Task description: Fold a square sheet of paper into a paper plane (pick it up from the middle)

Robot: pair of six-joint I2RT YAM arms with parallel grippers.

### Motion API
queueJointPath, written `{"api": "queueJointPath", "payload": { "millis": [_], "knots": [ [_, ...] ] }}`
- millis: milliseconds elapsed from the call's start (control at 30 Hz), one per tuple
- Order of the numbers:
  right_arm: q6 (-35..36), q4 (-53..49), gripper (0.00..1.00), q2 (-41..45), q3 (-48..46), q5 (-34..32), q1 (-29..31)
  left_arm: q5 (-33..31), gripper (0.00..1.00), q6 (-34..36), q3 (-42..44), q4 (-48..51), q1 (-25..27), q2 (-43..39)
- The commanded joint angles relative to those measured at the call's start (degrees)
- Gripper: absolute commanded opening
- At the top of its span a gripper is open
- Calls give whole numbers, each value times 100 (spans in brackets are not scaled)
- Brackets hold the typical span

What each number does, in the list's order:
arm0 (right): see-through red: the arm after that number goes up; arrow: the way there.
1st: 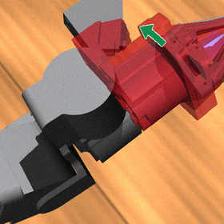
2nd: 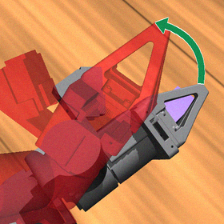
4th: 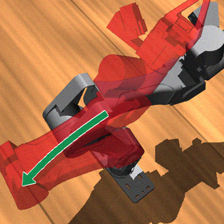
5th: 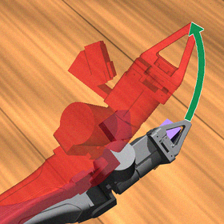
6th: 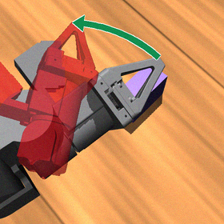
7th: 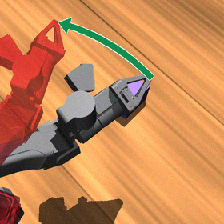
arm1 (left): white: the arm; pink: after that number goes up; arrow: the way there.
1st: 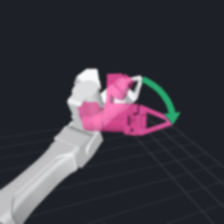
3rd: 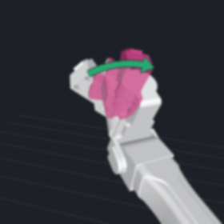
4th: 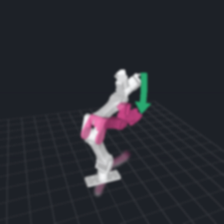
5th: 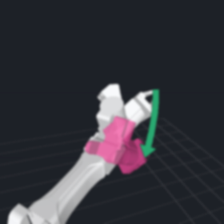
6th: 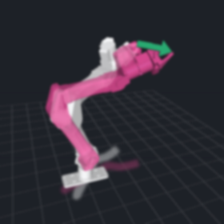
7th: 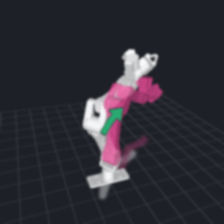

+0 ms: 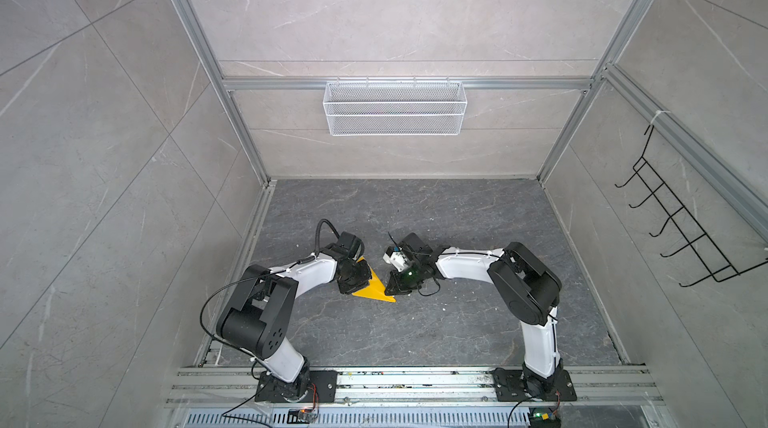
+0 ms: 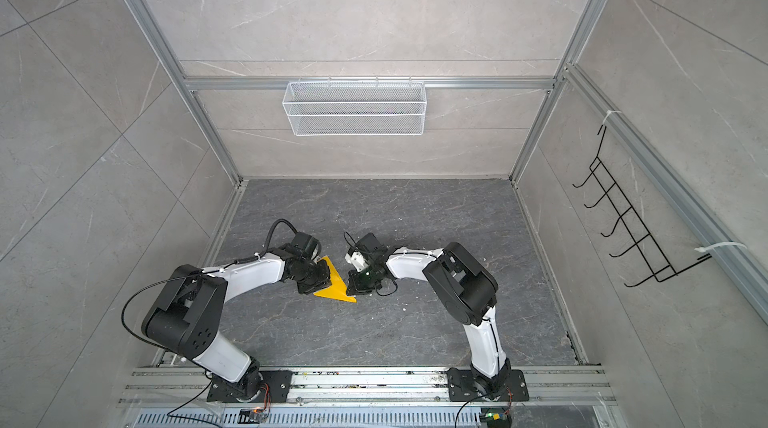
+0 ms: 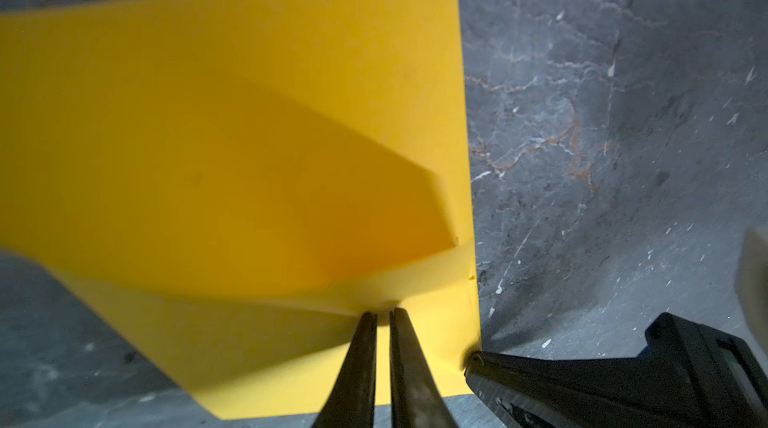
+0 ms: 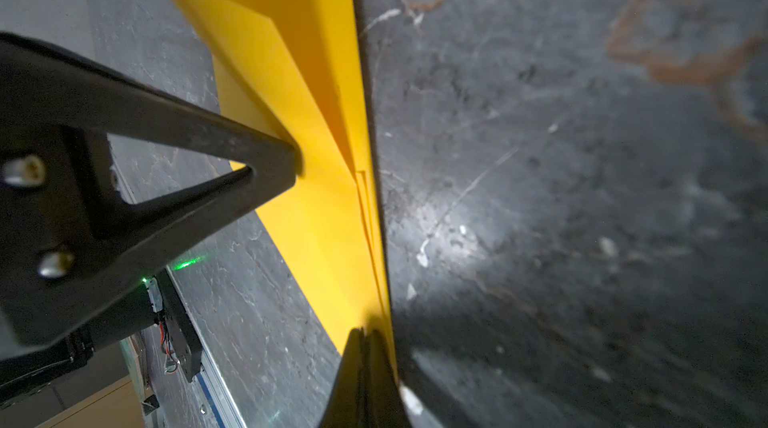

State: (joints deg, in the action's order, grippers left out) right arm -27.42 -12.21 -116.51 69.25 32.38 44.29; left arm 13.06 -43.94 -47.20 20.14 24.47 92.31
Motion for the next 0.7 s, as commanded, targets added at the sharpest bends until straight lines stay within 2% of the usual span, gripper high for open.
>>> {"api": "queueJointPath", "payload": {
  "millis": [0,333,667],
  "knots": [
    [55,-678,3,-540,-243,-742,13,-281,15,170,-201,173,-83,92],
    [53,-641,2,-557,-300,-764,17,-939,14,222,-731,842,-154,508],
    [49,-606,2,-553,-367,-777,15,-1351,12,423,-913,1160,-244,788]
  ]
}}
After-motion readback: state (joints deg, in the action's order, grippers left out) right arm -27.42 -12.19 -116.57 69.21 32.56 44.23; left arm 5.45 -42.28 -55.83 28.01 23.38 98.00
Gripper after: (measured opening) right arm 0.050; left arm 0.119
